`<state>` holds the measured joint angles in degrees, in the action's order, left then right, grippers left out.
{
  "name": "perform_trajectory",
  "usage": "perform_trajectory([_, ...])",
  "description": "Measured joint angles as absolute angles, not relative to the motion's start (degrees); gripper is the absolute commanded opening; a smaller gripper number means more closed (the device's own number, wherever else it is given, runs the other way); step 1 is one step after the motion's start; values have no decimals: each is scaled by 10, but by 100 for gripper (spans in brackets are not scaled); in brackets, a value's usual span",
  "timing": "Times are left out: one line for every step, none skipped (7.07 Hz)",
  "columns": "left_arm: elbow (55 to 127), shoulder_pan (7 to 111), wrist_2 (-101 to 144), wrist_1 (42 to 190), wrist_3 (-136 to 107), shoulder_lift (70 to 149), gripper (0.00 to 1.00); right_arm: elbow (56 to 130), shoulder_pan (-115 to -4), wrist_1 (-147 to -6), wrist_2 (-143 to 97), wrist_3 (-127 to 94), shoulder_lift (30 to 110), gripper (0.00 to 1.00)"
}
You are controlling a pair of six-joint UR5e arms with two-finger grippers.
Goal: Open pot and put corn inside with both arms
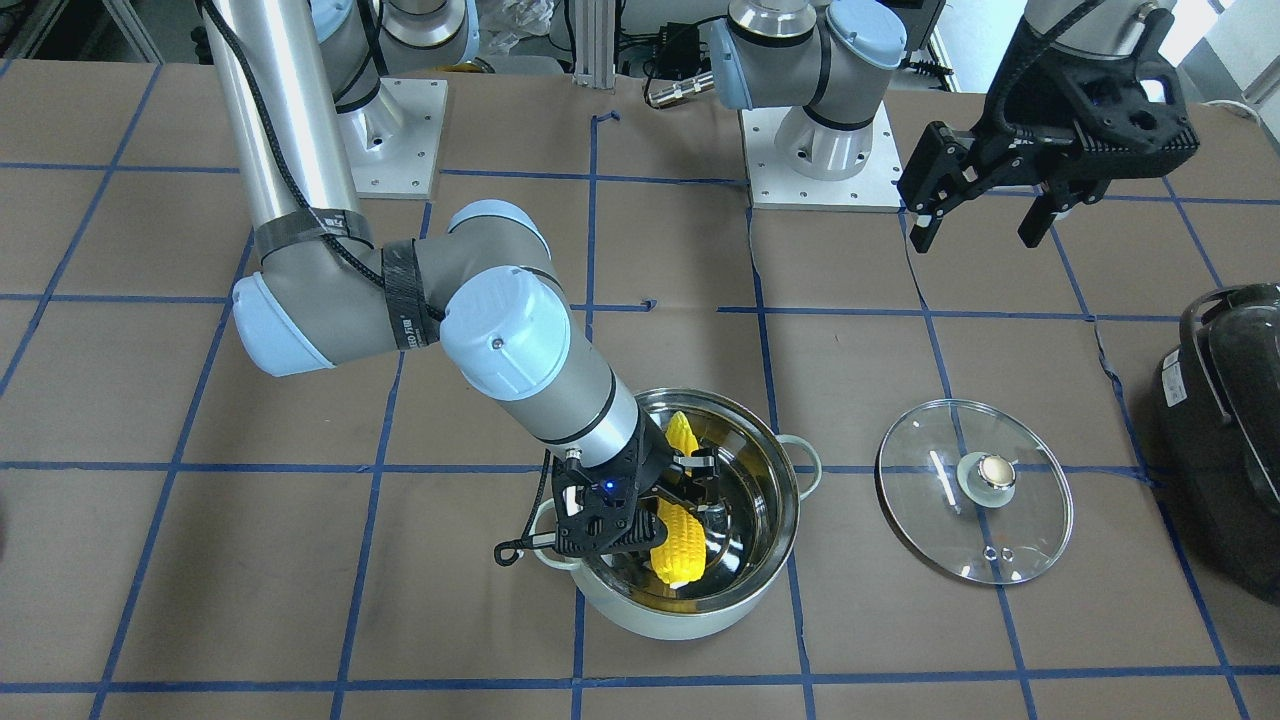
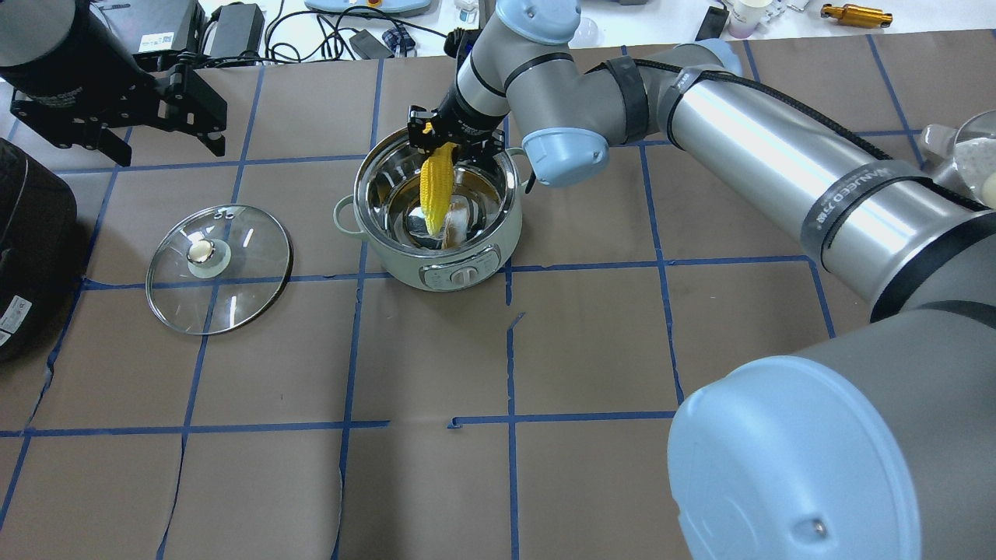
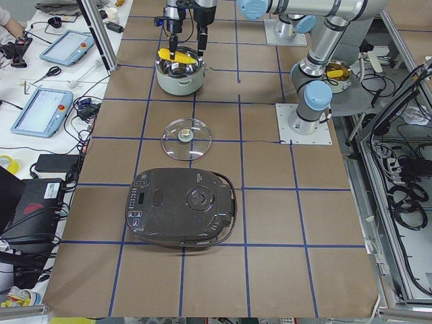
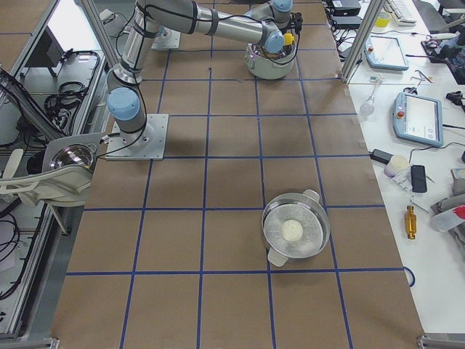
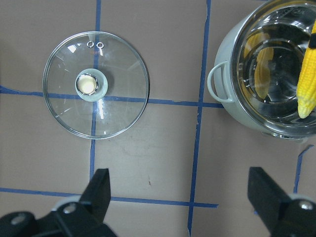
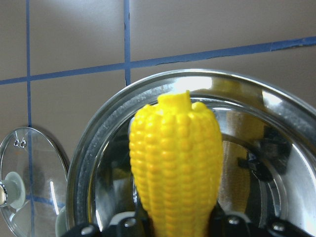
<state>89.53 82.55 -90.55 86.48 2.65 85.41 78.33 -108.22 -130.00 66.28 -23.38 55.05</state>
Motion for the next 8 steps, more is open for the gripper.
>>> perform_trajectory([897,825,-905,863,26,854,100,783,-1087,-1298,664,-235,549,100])
perform_trajectory([898,826,-905,860,25,854,100,781,-1089,-1285,673,-234,556,100])
perform_trajectory([898,826,-904,859,25,854,100,778,-1089,-1252,703,-232,574,100])
perform_trajectory([898,826,-904,858,25,854,100,776,-1084,-1203,747,-225,604,100])
perform_trajectory([898,826,-904,855,25,853,100,776,-1072,-1158,783,-218,637,100])
perform_trajectory([898,826,-905,849,25,853,100,775,-1057,-1113,822,-211,666,100])
perform_trajectory([899,826,-905,846,25,853,100,776,-1039,-1062,856,-198,697,100])
perform_trajectory([900,827,-905,844,26,853,100,778,-1017,-1016,877,-175,733,100])
